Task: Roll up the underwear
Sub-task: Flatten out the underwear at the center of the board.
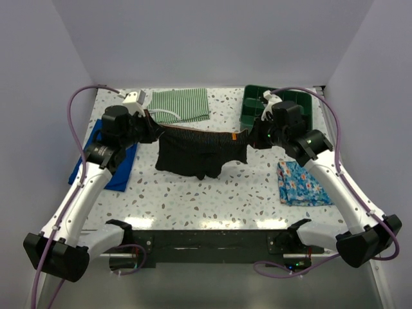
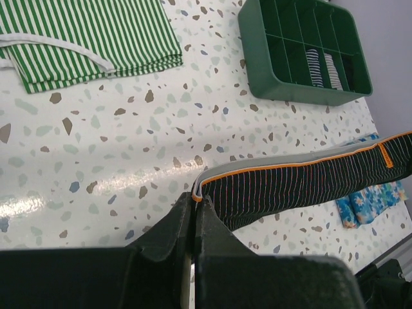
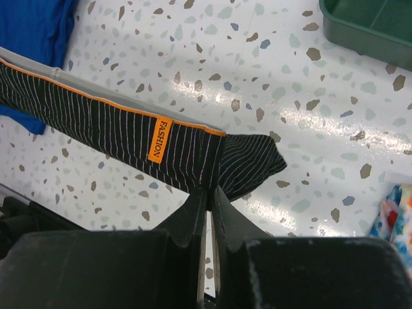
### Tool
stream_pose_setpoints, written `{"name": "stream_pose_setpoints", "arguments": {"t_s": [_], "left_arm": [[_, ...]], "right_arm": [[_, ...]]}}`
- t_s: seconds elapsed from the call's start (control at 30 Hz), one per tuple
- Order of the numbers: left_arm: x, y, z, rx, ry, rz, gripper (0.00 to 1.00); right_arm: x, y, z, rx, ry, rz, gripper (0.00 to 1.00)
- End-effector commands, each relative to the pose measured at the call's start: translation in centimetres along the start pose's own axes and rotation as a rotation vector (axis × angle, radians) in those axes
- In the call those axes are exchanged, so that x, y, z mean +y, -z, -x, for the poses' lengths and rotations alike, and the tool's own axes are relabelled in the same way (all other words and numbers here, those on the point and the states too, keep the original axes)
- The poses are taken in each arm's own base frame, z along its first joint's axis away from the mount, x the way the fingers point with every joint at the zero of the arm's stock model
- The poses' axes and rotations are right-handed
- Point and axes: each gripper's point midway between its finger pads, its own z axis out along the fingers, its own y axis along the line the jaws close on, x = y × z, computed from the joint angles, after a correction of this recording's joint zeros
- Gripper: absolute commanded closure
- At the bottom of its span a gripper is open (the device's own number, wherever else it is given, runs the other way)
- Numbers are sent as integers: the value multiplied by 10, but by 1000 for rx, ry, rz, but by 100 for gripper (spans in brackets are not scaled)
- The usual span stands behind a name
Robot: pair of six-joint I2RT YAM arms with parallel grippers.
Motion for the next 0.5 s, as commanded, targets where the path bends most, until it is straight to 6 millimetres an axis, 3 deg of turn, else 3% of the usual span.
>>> {"name": "stream_pose_setpoints", "arguments": {"t_s": [0.0, 0.13, 0.3, 0.33, 0.47], "left_arm": [[-5, 13, 17, -45, -41, 4, 100], [-9, 20, 20, -46, -48, -5, 100], [-14, 31, 4, -13, -38, -41, 100], [-18, 39, 4, -29, -30, -56, 100], [-32, 56, -10, -21, -3, -137, 100]], "right_arm": [[7, 9, 8, -39, -18, 33, 93], [17, 13, 3, -20, 9, 99, 93], [30, 24, -3, -30, 32, 185, 94], [30, 22, -11, -18, 23, 201, 94], [62, 53, -23, -47, -11, 407, 95]]}}
